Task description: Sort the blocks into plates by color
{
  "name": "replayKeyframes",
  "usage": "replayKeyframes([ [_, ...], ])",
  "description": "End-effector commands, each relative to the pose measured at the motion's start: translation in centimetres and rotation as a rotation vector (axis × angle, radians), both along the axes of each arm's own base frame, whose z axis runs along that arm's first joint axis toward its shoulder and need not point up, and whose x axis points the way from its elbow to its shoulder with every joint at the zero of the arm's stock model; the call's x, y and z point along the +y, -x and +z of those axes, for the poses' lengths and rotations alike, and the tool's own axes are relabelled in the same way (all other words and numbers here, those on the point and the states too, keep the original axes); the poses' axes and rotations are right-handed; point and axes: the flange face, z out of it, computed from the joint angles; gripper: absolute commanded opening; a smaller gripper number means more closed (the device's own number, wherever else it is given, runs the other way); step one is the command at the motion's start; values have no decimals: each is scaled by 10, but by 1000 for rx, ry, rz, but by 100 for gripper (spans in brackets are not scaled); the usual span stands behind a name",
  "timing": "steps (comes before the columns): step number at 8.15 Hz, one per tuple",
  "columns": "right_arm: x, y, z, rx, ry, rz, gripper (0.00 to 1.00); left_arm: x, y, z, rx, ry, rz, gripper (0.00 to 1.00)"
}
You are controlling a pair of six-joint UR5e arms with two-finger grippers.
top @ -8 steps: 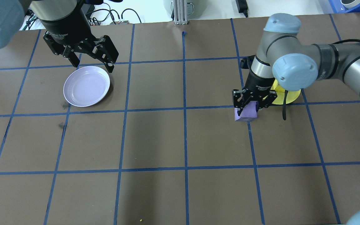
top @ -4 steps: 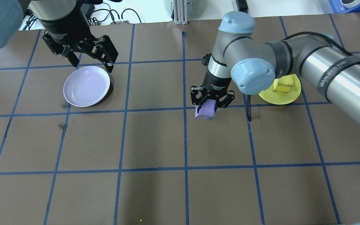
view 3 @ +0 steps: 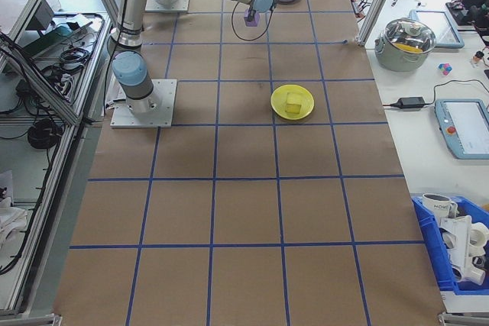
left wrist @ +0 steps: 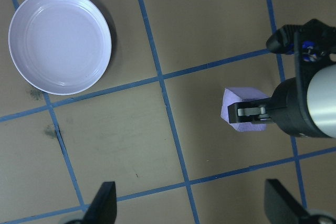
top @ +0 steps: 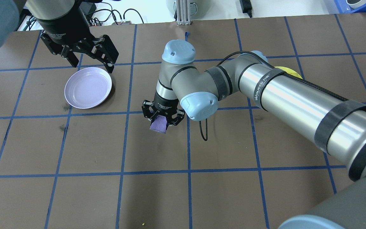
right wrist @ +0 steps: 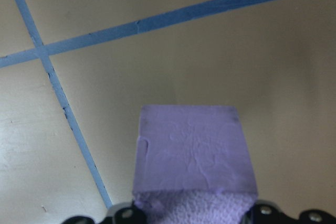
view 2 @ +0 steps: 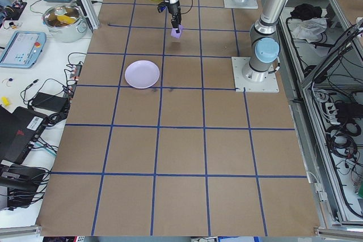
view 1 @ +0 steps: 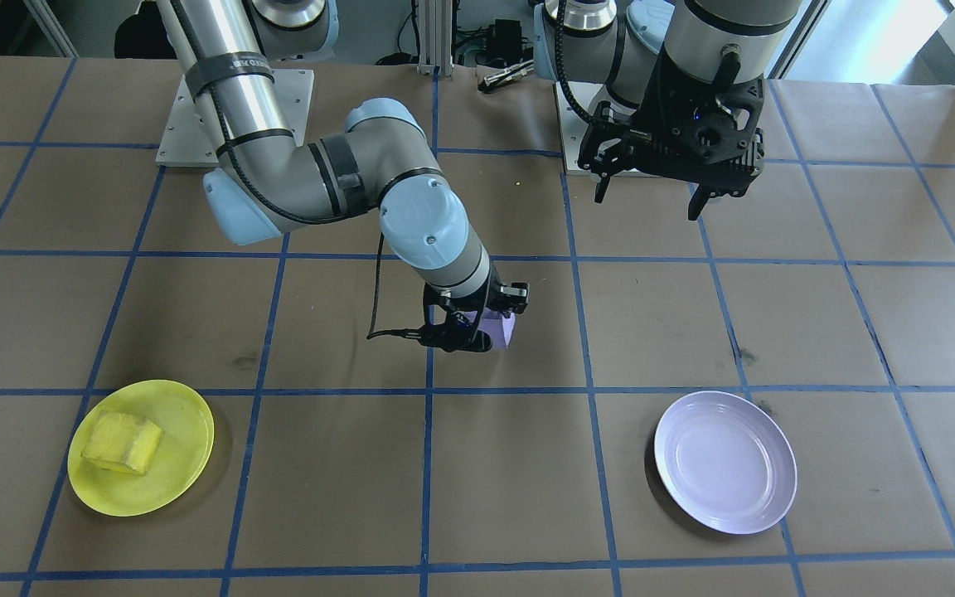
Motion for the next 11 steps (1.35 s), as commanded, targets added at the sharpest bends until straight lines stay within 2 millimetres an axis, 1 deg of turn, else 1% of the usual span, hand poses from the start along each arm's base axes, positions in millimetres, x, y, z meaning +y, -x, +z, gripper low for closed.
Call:
replayKeyframes([
  [1,8,-18,-4,5,-8,-20,100,-1,-1,-1,1,-2,1,100],
  [2,6,-18,4,-5,4,-23,100,-3,0,-2,1,-4,3,100],
  [3,2,-12,22,-19,29,-31,100,-4,-2,-3,1,-4,6,100],
  [4,0,-3,39,-22,43,-32,100,-5,-3,-5,-1,-7,6,100],
  [5,-9,15,63,-39,74,-59,100,-5,-3,-5,-4,-6,6,100],
  [6,-21,49,85,-33,103,-44,100,-6,-3,-7,-4,-11,6,100],
  [7,-31,96,106,13,129,28,100,-6,-3,-6,-6,-9,6,100],
  [8,-38,151,133,87,167,97,100,-6,-3,-7,-7,-11,5,100],
  [9,-46,202,150,109,190,159,100,-6,-3,-8,-8,-12,6,100],
  [10,-55,248,157,133,210,228,100,-7,-3,-9,-8,-14,6,100],
  [11,-57,281,164,199,219,304,100,-7,-3,-9,-8,-14,6,100],
])
